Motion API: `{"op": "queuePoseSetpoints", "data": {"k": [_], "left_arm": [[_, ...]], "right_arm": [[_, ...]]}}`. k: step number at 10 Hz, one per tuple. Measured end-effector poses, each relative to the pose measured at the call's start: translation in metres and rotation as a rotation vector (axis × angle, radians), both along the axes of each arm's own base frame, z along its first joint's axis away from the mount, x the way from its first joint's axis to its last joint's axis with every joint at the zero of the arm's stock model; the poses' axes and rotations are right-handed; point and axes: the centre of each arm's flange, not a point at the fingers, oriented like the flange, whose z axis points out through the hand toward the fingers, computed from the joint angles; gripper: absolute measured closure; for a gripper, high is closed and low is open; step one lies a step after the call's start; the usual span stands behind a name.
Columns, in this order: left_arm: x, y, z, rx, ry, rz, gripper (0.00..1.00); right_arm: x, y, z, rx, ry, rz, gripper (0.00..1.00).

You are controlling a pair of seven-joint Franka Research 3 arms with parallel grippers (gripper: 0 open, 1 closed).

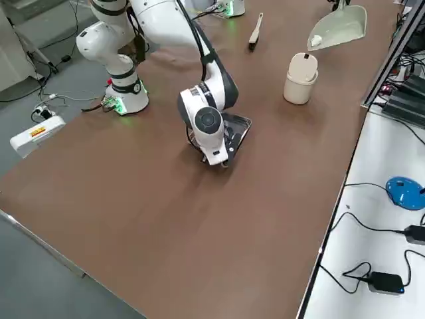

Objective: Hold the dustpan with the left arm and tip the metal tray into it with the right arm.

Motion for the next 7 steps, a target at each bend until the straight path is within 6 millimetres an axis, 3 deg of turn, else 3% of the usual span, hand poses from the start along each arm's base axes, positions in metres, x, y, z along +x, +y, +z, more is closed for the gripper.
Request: {"op": "queuePoseSetpoints", "data": {"k": [2,3,5,7], "left_arm": [[-0.005,-0.013,0.005,0.002,-0.066,-0.008,0.67],[-0.007,-0.016,0.006,0.014,-0.091,-0.022,0.67],[-0.005,-0.020,-0.002,0.053,-0.122,-0.048,0.67],[-0.007,-0.030,-0.027,0.107,-0.147,-0.073,0.67]], "right_arm": [[-0.001,-0.006,0.002,0.002,0.005,-0.007,0.88],[-0.001,-0.008,0.005,0.006,0.010,-0.008,0.80],[0.006,-0.014,0.018,0.004,-0.005,-0.009,0.50],[0.021,-0.012,0.066,-0.019,-0.065,0.011,0.19]]}}
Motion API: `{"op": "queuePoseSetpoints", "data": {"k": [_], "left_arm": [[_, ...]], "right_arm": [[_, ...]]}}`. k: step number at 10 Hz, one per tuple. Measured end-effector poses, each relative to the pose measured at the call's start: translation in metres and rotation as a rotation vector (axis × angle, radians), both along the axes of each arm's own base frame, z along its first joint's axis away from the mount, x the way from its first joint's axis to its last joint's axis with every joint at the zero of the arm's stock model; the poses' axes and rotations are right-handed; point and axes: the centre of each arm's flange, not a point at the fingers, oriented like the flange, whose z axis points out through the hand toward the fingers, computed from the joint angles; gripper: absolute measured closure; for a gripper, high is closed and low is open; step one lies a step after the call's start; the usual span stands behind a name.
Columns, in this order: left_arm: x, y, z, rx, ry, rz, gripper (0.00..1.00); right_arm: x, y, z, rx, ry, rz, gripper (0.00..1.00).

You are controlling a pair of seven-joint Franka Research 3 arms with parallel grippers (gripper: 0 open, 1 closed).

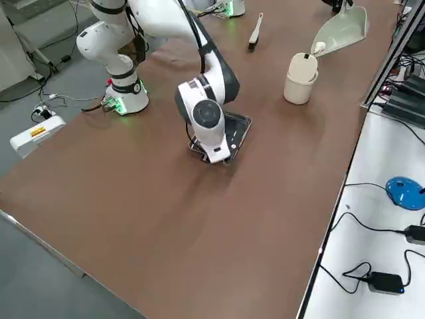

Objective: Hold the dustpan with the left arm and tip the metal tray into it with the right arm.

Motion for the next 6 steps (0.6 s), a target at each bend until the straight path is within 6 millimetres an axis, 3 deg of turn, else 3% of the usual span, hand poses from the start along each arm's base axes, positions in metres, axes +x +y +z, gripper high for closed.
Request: {"op": "queuePoseSetpoints", "data": {"k": [1,2,5,6], "left_arm": [[-0.004,-0.008,-0.011,0.012,-0.035,0.003,0.67],[-0.010,-0.019,-0.017,0.022,-0.073,0.001,0.67],[-0.020,-0.036,-0.027,0.124,-0.192,-0.061,0.67],[-0.023,-0.040,-0.030,0.152,-0.216,-0.082,0.67]], "right_arm": [[0.005,0.002,0.036,-0.039,-0.029,0.003,0.06],[0.005,0.007,0.075,-0.071,-0.064,-0.001,0.00],[0.003,0.028,0.172,-0.132,-0.164,0.023,0.00],[0.004,0.046,0.200,-0.167,-0.160,0.011,0.00]]}}
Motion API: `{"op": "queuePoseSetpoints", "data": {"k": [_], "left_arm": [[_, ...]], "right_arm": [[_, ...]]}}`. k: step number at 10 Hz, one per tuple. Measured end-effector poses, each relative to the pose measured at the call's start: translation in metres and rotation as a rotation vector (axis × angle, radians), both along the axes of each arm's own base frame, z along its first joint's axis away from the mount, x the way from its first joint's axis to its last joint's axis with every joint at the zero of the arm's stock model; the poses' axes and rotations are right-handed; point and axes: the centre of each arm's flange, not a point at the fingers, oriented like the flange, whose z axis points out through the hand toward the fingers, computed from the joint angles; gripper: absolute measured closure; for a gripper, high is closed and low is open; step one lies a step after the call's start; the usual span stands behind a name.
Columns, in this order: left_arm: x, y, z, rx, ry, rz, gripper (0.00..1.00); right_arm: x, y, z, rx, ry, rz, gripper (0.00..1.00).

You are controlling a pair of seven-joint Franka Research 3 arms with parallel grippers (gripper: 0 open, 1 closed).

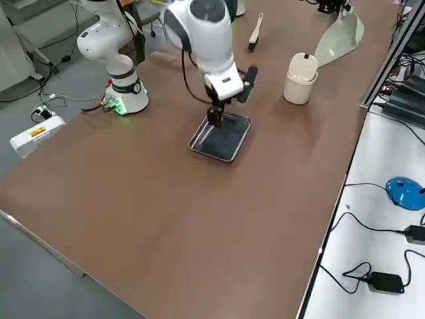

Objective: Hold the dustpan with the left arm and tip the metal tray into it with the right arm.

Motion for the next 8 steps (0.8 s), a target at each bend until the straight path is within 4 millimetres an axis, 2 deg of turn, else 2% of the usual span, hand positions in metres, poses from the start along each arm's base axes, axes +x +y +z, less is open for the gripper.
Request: {"op": "queuePoseSetpoints", "data": {"k": [3,6,8], "left_arm": [[-0.006,-0.007,0.003,0.002,-0.006,-0.014,0.67],[-0.004,0.004,0.028,-0.062,0.057,0.028,0.67],[0.002,0.041,0.043,-0.132,0.135,0.100,0.67]], "right_arm": [[-0.001,0.071,0.063,-0.092,0.019,-0.043,0.00],[-0.008,0.102,0.103,-0.164,0.015,-0.036,0.00],[-0.009,0.111,0.122,-0.176,-0.005,-0.050,0.00]]}}
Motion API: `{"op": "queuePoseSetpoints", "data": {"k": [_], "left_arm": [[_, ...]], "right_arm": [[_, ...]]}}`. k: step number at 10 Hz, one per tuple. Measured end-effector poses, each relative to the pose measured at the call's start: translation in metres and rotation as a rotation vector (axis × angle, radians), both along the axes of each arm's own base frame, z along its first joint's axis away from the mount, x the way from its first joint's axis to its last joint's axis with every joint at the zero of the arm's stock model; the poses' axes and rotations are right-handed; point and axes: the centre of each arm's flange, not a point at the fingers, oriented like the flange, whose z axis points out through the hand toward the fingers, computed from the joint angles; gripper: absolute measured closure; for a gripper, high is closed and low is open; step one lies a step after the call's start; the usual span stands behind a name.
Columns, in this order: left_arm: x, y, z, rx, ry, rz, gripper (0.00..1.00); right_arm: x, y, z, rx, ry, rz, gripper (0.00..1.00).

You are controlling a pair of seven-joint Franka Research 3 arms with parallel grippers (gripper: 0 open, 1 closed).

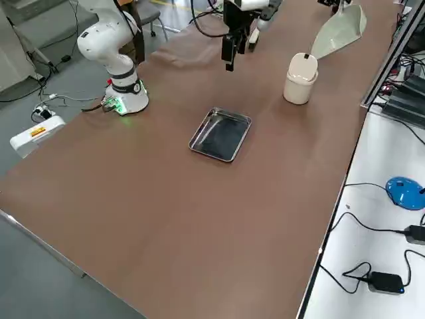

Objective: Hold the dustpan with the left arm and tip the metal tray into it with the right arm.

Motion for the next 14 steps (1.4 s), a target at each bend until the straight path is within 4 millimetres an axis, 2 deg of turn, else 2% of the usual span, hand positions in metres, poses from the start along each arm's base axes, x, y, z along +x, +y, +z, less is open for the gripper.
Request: {"op": "queuePoseSetpoints", "data": {"k": [2,3,4,5,6,7,8,9,12,14], "left_arm": [[-0.011,0.053,0.003,-0.058,0.084,0.044,0.67],[-0.018,0.082,-0.002,-0.097,0.139,0.086,0.67],[-0.024,0.109,-0.014,-0.138,0.197,0.122,0.67],[-0.034,0.131,-0.038,-0.146,0.250,0.129,0.67],[-0.048,0.150,-0.072,-0.129,0.321,0.136,0.67],[-0.061,0.165,-0.106,-0.118,0.405,0.158,0.67],[-0.069,0.181,-0.132,-0.114,0.477,0.176,0.67],[-0.072,0.194,-0.144,-0.119,0.514,0.192,0.67],[-0.069,0.215,-0.153,-0.138,0.646,0.144,0.67],[-0.074,0.222,-0.164,-0.135,0.751,0.087,0.67]], "right_arm": [[-0.005,0.000,0.010,0.000,-0.006,-0.052,0.00],[-0.009,-0.001,0.013,0.000,0.004,-0.070,0.00],[-0.013,-0.003,0.017,0.001,0.010,-0.082,0.00],[-0.017,-0.005,0.020,0.001,0.017,-0.089,0.00],[-0.021,-0.005,0.022,0.002,0.023,-0.092,0.00],[-0.023,-0.006,0.025,0.002,0.027,-0.095,0.00],[-0.026,-0.008,0.026,0.002,0.031,-0.099,0.00],[-0.027,-0.010,0.027,0.003,0.034,-0.102,0.00],[-0.031,-0.013,0.031,0.005,0.036,-0.110,0.00],[-0.033,-0.010,0.035,0.007,0.028,-0.105,0.00]]}}
